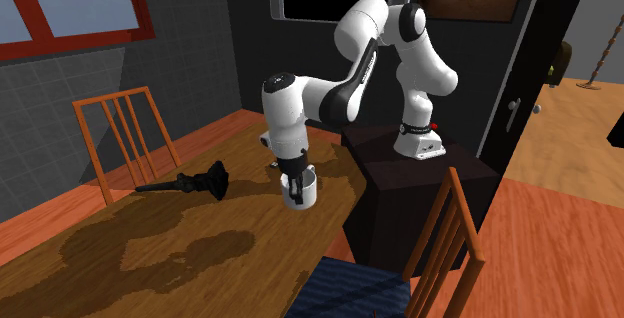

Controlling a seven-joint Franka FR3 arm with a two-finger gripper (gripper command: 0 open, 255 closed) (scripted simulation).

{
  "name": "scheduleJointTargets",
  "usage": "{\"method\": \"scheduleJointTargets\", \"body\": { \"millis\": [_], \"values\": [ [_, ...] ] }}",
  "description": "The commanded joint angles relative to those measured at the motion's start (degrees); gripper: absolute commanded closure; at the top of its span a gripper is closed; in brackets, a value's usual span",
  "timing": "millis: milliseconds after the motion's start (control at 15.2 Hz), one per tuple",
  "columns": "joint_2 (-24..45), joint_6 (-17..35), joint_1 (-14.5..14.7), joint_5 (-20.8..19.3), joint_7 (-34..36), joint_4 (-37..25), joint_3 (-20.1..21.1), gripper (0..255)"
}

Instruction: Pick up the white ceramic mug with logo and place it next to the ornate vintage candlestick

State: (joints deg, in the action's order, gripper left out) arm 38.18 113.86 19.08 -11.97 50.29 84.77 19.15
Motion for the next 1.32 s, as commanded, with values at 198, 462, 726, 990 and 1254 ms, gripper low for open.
{"method": "scheduleJointTargets", "body": {
  "millis": [198, 462, 726, 990, 1254],
  "values": [
    [-1.6, -2.9, -0.1, 0.6, -0.3, -1.3, 0.4, 255],
    [-2.8, -5.3, -0.2, 1.0, -0.5, -2.6, 0.6, 255],
    [-3.5, -6.9, -1.0, 1.2, -1.8, -3.6, 0.5, 255],
    [-2.8, -7.4, -4.3, 1.2, -6.2, -4.9, -0.6, 255],
    [-1.3, -8.5, -7.2, 1.0, -10.5, -7.7, -1.8, 255]
  ]
}}
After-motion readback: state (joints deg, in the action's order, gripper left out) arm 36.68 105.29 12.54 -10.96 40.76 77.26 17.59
